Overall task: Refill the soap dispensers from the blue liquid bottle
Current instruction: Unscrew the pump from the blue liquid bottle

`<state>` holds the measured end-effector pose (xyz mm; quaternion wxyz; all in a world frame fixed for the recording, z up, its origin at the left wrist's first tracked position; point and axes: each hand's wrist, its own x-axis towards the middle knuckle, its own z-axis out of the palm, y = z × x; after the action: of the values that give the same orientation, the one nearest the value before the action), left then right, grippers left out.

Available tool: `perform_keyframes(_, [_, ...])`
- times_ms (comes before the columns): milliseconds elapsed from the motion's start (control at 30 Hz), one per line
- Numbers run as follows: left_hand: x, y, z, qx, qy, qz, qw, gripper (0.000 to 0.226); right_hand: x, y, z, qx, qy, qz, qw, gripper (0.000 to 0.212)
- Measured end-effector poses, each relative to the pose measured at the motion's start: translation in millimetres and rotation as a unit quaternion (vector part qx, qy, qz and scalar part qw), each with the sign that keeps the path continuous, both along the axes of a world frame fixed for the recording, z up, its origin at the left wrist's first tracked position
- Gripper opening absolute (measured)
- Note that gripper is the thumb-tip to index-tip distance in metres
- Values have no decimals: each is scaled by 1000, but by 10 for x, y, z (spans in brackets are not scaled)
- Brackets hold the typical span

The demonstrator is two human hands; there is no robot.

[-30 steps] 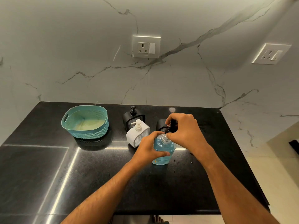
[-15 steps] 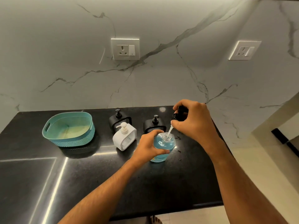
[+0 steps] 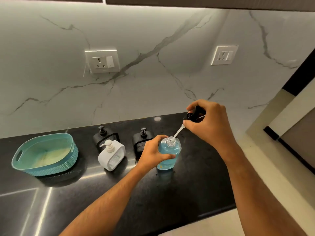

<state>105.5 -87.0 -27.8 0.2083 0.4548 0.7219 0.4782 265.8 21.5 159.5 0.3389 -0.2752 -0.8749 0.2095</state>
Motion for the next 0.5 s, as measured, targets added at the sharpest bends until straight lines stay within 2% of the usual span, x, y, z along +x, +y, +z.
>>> perform_keyframes(333, [14,341,-30,2,-25,2,1000,68,386,228,238,-19,60,-37,997,21])
perform_keyframes(500, [-20,468,-9,14,-39,7,999,68,607,340,222,-63,98,-49,992,21])
